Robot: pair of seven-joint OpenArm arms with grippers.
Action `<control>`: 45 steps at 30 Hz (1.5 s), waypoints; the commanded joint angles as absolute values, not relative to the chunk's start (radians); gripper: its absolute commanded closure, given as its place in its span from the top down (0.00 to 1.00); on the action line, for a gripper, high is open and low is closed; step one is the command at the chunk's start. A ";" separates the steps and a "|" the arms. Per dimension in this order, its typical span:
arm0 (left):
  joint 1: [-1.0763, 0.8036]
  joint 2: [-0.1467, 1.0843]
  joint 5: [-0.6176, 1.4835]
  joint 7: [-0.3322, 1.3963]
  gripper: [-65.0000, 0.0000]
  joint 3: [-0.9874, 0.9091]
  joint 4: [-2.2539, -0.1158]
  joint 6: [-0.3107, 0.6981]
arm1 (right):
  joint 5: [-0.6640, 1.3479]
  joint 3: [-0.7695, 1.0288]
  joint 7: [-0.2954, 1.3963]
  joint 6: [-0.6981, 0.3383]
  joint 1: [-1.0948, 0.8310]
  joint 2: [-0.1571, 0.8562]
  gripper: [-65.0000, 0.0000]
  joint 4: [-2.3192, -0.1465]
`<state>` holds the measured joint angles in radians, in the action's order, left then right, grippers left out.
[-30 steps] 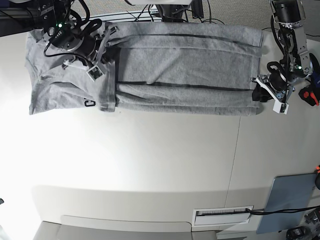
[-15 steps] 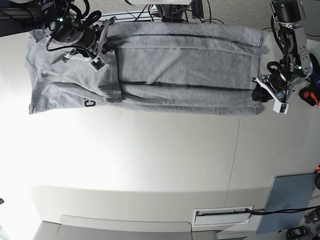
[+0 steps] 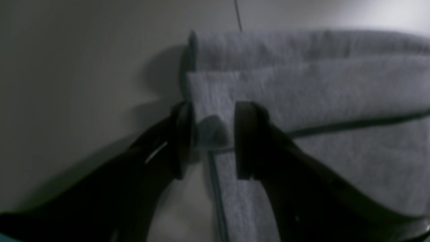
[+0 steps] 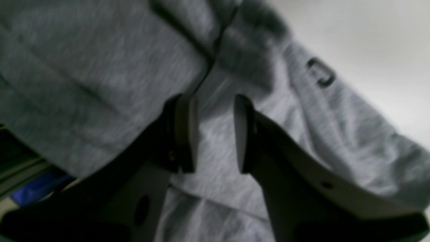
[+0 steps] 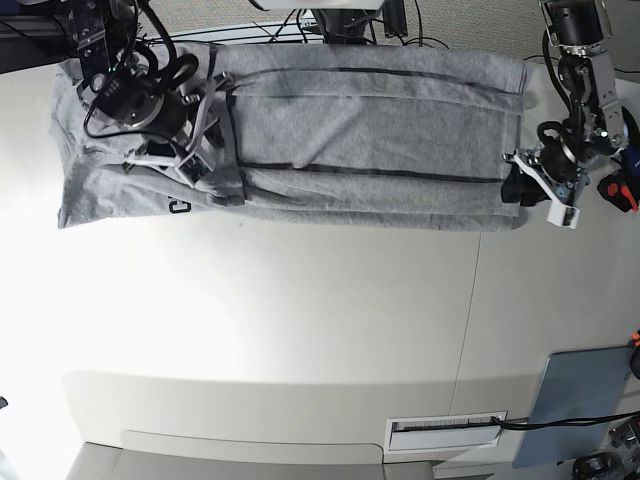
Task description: Fold the T-shirt properly
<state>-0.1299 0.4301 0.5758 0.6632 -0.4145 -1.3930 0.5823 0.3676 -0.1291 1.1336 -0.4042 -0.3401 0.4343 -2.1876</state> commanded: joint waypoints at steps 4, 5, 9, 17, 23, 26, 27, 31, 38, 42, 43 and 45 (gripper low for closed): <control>-0.120 0.451 0.656 0.712 0.34 -0.487 -1.415 0.615 | 0.332 -0.123 1.076 -0.399 -0.310 0.446 0.29 -2.207; -0.120 0.451 0.673 0.736 0.34 -0.509 -1.415 0.643 | 0.313 -0.123 1.071 -0.399 -0.307 0.445 0.29 -2.207; -0.122 0.451 0.807 0.870 0.34 -0.604 -1.415 0.683 | 0.265 -0.123 1.062 -0.361 -0.296 0.446 0.29 -2.207; -0.222 0.447 0.914 0.922 0.34 -0.675 -1.415 0.698 | 0.249 -0.123 1.019 -0.342 -0.296 0.446 0.29 -2.207; -0.326 0.446 1.004 0.917 0.34 -0.675 -1.421 0.698 | 0.249 -0.123 0.994 -0.339 -0.279 0.445 0.29 -2.205; -0.351 0.446 1.003 0.917 0.34 -0.675 -1.431 0.698 | 0.250 -0.123 0.994 -0.330 -0.265 0.445 0.29 -2.205; -0.355 0.446 1.002 0.918 0.34 -0.675 -1.434 0.698 | 0.250 -0.123 0.994 -0.323 -0.263 0.445 0.29 -2.205; -0.358 0.446 0.995 0.920 0.34 -0.675 -1.436 0.698 | 0.254 -0.123 0.994 -0.318 -0.263 0.443 0.29 -2.205; -0.357 0.446 0.995 0.920 0.34 -0.675 -1.436 0.698 | 0.255 -0.123 0.975 -0.318 -0.263 0.443 0.29 -2.205; -0.357 0.446 0.995 0.946 0.34 -0.675 -1.436 0.698 | 0.299 -0.123 0.975 -0.318 -0.263 0.443 0.29 -2.205; -0.358 0.446 0.996 0.963 0.34 -0.675 -1.436 0.698 | 0.300 -0.124 0.975 -0.318 -0.263 0.443 0.29 -2.205; -0.361 0.447 0.997 0.988 0.34 -0.675 -1.436 0.698 | 0.299 -0.124 0.975 -0.318 -0.263 0.443 0.29 -2.205</control>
